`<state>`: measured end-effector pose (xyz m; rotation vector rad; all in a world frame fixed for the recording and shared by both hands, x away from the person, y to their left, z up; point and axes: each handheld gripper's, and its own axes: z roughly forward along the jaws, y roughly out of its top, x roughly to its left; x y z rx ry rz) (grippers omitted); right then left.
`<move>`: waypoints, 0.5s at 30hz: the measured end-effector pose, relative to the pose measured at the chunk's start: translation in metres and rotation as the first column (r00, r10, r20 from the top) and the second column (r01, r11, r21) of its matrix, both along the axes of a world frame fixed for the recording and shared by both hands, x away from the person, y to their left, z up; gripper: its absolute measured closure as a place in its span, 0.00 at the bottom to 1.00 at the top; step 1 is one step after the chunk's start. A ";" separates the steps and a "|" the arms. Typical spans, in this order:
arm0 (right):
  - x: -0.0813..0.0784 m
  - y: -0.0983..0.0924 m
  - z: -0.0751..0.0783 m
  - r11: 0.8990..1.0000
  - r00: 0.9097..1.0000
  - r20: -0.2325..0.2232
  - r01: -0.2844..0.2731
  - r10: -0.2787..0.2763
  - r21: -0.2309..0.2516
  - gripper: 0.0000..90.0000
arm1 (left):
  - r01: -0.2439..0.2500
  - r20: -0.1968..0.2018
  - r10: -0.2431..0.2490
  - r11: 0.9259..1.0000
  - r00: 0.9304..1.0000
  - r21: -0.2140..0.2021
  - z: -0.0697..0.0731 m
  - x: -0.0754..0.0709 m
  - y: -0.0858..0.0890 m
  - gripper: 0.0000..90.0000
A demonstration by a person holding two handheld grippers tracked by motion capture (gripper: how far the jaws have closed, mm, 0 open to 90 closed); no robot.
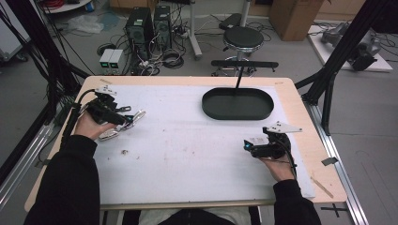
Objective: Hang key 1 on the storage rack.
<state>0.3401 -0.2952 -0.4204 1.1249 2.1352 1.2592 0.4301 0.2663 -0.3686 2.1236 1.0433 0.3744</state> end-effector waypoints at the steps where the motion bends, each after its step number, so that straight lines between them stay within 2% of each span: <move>1: 0.000 0.000 0.000 1.000 1.000 0.003 0.000 0.000 -0.001 0.01 | -0.004 -0.005 0.004 1.000 1.000 -0.011 -0.001 0.003 -0.001 0.03; 4: 0.000 -0.001 0.000 1.000 1.000 0.000 0.007 -0.007 0.005 0.01 | 0.003 -0.013 -0.003 0.999 1.000 -0.041 -0.003 0.013 -0.003 0.03; 5: 0.000 -0.001 0.000 1.000 1.000 -0.002 0.007 -0.007 0.005 0.01 | 0.006 -0.020 -0.007 0.999 1.000 -0.039 -0.004 0.017 -0.004 0.04; 7: -0.001 -0.002 0.001 1.000 1.000 -0.004 0.010 -0.010 0.002 0.01 | 0.002 -0.030 -0.003 1.000 1.000 -0.021 -0.006 0.023 -0.005 0.06; 8: -0.002 -0.002 0.001 1.000 1.000 0.000 0.013 -0.013 0.006 0.01 | 0.000 -0.036 -0.002 1.000 0.999 -0.030 -0.007 0.025 -0.005 0.06; 10: -0.002 -0.004 0.001 1.000 1.000 0.005 0.014 -0.014 0.003 0.01 | 0.001 -0.040 -0.002 1.000 0.999 -0.018 -0.009 0.030 -0.007 0.06; 15: -0.003 -0.007 0.001 1.000 1.000 -0.001 0.029 -0.029 0.008 0.01 | 0.022 -0.067 -0.021 1.000 0.998 0.015 -0.018 0.041 -0.017 0.09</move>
